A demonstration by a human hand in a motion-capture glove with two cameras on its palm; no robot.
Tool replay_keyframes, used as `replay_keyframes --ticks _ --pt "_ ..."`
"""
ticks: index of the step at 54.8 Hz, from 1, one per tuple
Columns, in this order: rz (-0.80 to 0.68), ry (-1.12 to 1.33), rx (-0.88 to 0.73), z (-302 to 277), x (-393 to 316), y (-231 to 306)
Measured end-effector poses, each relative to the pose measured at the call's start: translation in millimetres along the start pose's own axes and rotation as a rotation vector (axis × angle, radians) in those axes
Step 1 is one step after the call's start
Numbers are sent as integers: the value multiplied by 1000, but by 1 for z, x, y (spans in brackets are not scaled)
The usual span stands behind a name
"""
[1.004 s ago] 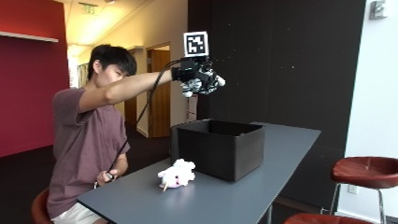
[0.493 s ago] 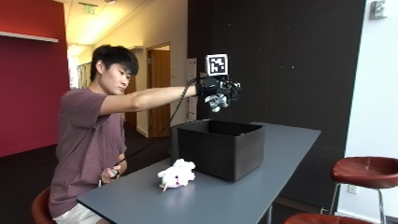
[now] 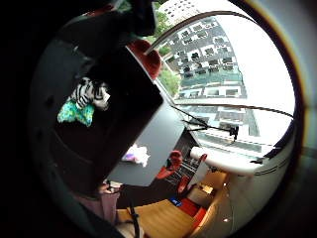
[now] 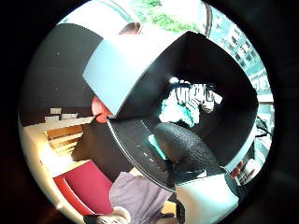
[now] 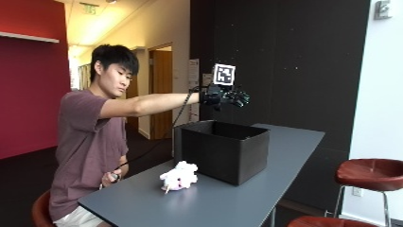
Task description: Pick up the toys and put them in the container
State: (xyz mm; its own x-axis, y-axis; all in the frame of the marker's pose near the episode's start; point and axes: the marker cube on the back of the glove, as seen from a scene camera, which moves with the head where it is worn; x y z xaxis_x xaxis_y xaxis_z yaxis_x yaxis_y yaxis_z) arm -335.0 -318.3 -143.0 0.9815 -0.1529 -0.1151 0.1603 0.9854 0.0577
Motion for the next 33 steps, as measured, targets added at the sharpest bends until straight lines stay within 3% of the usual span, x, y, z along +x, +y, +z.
replay_keyframes --ticks 10,16,19,27,33 --pt "55 14 16 -15 40 45" --pt "171 -45 13 -20 79 100" --pt "136 -34 11 -16 98 125" --pt "262 35 -33 22 165 178" --pt "227 -18 -60 64 191 205"
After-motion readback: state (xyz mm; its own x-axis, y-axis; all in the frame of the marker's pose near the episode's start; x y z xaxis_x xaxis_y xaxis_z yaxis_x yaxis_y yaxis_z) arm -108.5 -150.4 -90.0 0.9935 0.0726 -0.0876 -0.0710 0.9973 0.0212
